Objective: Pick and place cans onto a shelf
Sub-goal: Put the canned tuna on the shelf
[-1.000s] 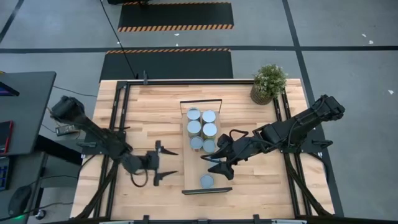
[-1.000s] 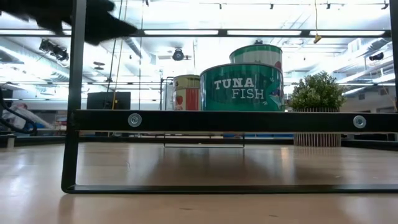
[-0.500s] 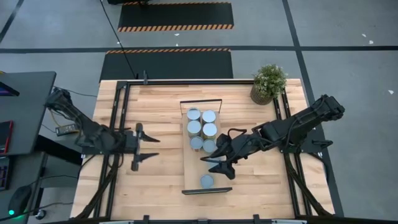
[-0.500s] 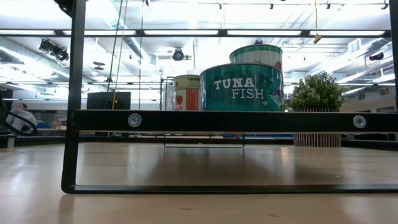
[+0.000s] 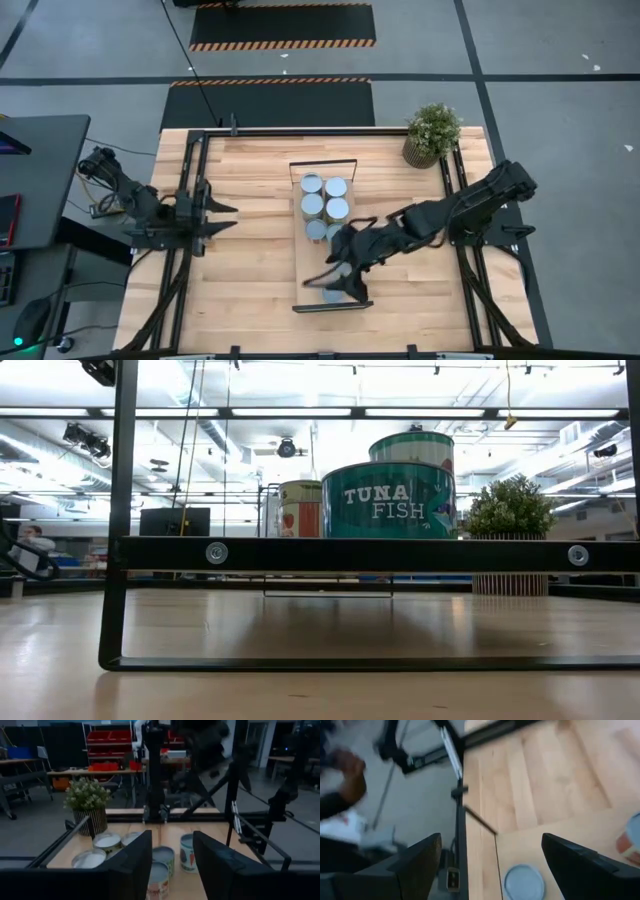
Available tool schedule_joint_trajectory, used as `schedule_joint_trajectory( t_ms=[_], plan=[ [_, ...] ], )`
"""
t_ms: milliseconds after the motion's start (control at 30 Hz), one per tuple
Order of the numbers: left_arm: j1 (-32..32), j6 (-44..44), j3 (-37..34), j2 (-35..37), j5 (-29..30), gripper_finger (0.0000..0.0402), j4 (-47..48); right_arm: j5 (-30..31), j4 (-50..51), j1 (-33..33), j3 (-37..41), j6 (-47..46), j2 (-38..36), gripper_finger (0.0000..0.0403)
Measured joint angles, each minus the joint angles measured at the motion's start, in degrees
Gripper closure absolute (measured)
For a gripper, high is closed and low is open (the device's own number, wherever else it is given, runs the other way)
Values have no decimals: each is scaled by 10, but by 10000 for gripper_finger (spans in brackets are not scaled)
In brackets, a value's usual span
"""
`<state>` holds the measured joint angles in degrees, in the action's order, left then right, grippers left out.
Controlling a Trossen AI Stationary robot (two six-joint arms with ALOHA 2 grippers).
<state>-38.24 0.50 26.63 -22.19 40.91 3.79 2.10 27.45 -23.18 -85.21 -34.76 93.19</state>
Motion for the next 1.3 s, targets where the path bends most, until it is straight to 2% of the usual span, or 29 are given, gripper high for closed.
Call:
schedule_joint_trajectory(
  t_ms=[167,300,500,700,900,1100,1200,1300],
  plan=[
    [0,-6,-1,31,4,260,26,-4,104,0,-81,35,69,51],
    [0,3,-25,48,12,260,21,16,153,0,-139,66,112,51],
    [0,4,-50,83,29,260,20,46,215,9,-173,111,138,51],
    [-13,-25,-49,154,24,260,36,74,201,15,-173,201,138,51],
    [-22,-31,-81,195,23,260,42,72,182,10,-174,315,144,51],
    [-22,-59,-129,221,22,260,-18,59,168,15,-173,434,182,51],
    [-22,-76,-130,219,14,260,-38,96,156,16,-173,485,200,51],
    [-21,-96,-130,219,14,260,-51,135,152,17,-172,497,207,51]
  ],
)
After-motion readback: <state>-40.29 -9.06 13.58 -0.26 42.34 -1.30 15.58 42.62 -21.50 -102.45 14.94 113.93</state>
